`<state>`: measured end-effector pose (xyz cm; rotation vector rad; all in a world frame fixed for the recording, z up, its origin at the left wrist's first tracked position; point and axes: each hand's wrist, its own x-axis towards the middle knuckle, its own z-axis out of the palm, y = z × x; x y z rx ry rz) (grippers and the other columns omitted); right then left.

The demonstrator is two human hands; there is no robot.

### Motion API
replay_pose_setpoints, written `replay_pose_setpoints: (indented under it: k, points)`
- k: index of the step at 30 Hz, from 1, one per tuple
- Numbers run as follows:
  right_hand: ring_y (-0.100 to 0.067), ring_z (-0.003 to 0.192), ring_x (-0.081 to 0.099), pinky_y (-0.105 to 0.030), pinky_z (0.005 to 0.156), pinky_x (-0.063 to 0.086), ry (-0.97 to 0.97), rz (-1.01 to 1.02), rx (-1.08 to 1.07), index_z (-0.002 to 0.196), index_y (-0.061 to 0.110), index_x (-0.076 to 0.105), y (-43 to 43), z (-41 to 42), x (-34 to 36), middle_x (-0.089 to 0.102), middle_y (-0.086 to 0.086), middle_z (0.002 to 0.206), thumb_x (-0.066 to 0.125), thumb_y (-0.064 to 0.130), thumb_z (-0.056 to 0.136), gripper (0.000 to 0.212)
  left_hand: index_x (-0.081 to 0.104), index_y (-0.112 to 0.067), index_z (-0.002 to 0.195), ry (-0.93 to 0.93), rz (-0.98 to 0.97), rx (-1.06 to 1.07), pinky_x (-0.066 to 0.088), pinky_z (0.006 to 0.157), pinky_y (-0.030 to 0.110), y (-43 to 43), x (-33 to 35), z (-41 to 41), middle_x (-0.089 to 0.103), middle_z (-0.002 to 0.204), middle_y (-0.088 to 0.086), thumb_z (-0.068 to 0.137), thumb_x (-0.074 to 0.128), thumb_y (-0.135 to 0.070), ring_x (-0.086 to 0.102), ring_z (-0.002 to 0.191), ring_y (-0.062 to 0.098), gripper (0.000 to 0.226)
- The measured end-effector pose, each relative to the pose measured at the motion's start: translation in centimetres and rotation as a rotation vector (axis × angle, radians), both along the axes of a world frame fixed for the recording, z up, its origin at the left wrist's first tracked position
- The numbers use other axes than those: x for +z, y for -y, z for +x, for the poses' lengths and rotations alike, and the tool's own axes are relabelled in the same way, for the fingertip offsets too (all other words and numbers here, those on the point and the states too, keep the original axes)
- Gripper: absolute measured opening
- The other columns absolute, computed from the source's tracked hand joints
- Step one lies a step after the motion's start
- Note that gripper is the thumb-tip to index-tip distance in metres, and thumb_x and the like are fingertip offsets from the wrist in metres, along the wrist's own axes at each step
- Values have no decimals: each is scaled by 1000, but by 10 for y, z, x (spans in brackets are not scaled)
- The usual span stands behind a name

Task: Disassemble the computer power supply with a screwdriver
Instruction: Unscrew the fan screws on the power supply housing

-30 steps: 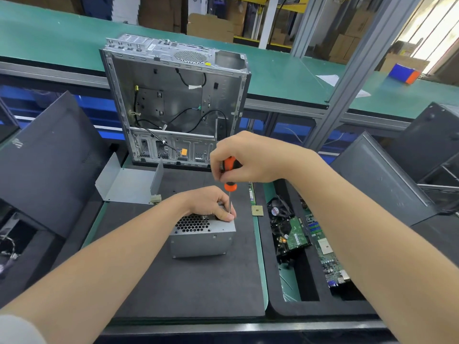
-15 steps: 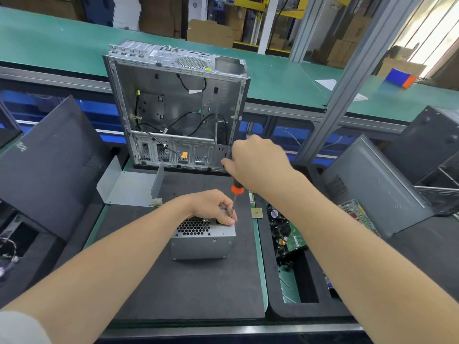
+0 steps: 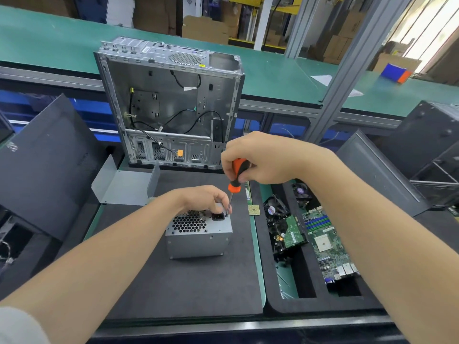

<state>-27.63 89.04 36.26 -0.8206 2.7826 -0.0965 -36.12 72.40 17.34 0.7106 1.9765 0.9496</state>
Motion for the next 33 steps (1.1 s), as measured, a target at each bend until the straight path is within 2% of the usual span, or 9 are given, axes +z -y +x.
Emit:
replay_pose_setpoints:
  k: [3, 7, 11, 18, 20, 24, 27, 30, 33]
  points:
    - [0, 80, 51, -41, 77, 54, -101, 40, -111, 96, 23, 63, 12, 3, -11, 59, 13, 78, 69, 32, 89, 12, 74, -17, 97, -21, -15, 37, 46, 79, 31, -3, 1, 3, 73, 89, -7, 99, 59, -5, 60, 85, 15, 19]
    - [-36, 79, 60, -29, 48, 35, -263, 99, -316, 64, 12, 42, 28, 1, -28, 44, -5, 67, 65, 34, 94, 44, 69, -18, 87, 10, -48, 110, 44, 75, 37, -9, 3, 6, 69, 94, 11, 95, 60, 0, 54, 82, 25, 21]
    - [-29, 58, 44, -49, 76, 59, -195, 70, -240, 63, 3, 56, 26, 0, -24, 50, -13, 59, 66, 24, 92, 36, 64, -14, 83, 38, -118, 135, 42, 68, 36, -19, 8, 6, 62, 95, 15, 91, 52, 14, 50, 78, 25, 32]
    - [-3, 73, 52, -39, 78, 52, -110, -24, 51, 86, 22, 78, 10, 3, -15, 60, 10, 82, 76, 31, 90, 10, 59, -22, 64, 82, -135, 126, 38, 55, 31, -22, 11, 6, 51, 83, 12, 89, 48, 19, 43, 59, 21, 50]
    - [3, 74, 48, -35, 77, 49, -77, -36, 141, 88, 26, 80, 8, 2, -12, 55, 12, 83, 80, 26, 88, 1, 62, -16, 82, 74, -167, 145, 40, 57, 31, -22, 12, 5, 54, 86, 12, 92, 48, 17, 46, 63, 23, 38]
    - [-1, 77, 53, -32, 75, 49, -24, -42, 216, 88, 29, 76, 6, 3, -12, 57, 11, 85, 81, 12, 82, 19, 58, -11, 94, 45, -200, 138, 40, 73, 37, -22, 13, 4, 54, 93, 10, 95, 47, 15, 45, 85, 26, 28]
    - [-8, 82, 57, -38, 78, 51, -2, -29, 189, 90, 30, 64, 9, 1, -9, 61, 14, 87, 76, 5, 79, 30, 59, -15, 82, 19, -199, 107, 41, 68, 28, -21, 16, 5, 56, 83, 2, 96, 56, 10, 49, 77, 21, 28]
    - [-15, 77, 56, -39, 68, 49, -75, 8, 106, 93, 24, 56, 13, 6, -12, 62, 10, 80, 73, 32, 86, 21, 62, -14, 90, 28, -214, 26, 43, 74, 32, -21, 19, 3, 58, 96, 6, 93, 59, 3, 50, 83, 21, 18]
    - [-13, 56, 37, -29, 48, 27, -302, 184, -163, 72, 21, 41, 26, 11, -17, 43, 4, 67, 46, 73, 94, 57, 62, -16, 97, 27, -227, 12, 42, 82, 35, -20, 19, 4, 58, 112, 11, 95, 59, 2, 47, 94, 24, 18]
